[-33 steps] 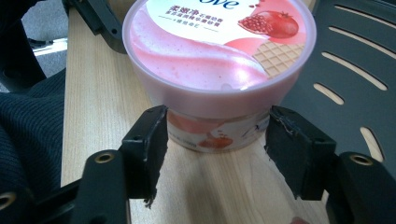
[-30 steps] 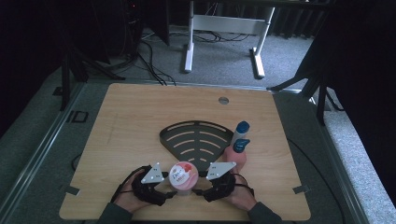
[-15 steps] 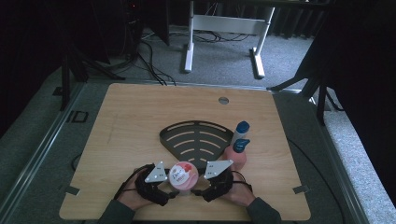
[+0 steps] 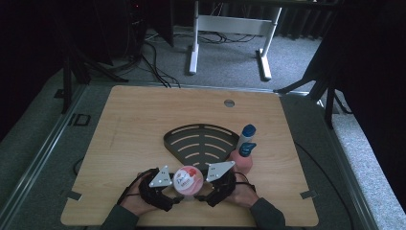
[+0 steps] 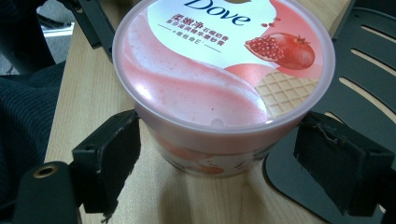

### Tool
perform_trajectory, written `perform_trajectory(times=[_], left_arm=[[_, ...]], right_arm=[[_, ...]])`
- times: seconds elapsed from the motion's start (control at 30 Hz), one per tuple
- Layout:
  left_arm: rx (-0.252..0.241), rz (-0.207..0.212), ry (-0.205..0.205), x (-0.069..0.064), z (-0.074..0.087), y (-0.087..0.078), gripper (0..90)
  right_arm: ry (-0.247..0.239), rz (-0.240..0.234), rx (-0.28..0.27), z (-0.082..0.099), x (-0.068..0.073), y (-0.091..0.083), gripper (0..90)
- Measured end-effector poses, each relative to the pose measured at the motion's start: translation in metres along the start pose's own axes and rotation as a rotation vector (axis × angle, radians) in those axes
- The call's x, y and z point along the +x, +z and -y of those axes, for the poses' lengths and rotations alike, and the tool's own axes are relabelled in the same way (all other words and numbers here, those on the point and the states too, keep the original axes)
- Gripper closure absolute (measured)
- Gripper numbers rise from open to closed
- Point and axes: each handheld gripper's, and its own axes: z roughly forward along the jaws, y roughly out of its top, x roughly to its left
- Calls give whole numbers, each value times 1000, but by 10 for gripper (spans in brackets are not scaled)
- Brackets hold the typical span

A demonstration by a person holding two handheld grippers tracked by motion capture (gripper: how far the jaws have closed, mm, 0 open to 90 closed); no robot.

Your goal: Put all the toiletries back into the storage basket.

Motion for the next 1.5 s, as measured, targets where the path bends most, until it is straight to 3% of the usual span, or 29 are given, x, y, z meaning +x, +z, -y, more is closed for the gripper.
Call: perform_trajectory(times=[0.7,1.5], left_arm=[[13,4,2,-1,-4,-3,173],[21,-29,49,10,-20,-14,173]], right_arm=[[-12,-1,-2,-3,1,-3,150],[-29,28,-14,-16,-8,-10,151]])
